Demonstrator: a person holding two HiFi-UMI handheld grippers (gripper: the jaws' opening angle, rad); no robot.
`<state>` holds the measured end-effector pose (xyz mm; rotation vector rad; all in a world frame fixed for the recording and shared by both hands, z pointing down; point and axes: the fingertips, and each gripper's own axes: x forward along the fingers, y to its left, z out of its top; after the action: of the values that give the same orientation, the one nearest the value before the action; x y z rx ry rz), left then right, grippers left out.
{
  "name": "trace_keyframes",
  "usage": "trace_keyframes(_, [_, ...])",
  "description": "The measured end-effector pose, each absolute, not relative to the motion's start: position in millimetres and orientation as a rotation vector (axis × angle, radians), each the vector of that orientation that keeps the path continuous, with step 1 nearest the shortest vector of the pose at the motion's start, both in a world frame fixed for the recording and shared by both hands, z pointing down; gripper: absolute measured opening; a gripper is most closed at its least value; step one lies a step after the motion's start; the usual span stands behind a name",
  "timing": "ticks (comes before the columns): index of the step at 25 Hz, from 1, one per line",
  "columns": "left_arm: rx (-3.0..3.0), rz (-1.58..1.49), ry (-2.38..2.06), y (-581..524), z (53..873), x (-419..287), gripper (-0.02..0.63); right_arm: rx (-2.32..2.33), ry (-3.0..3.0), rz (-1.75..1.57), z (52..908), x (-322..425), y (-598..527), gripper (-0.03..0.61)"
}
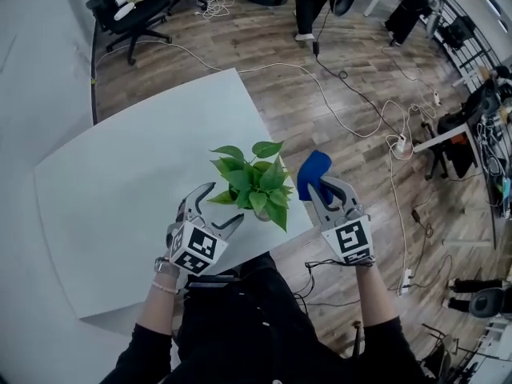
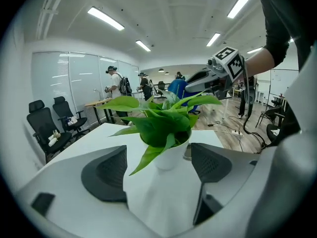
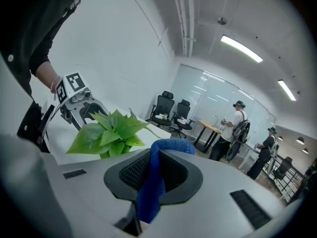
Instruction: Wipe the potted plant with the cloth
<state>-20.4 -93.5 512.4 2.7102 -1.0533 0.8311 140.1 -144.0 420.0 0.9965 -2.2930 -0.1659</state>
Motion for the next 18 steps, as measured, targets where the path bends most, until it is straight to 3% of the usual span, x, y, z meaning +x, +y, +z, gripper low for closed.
trace_keyframes(18, [2.66, 0.829, -0.995, -100.0, 533.5, -3.0, 0.397, 0.313, -2.329, -0.325, 481.4, 71.8, -197.8, 0.075])
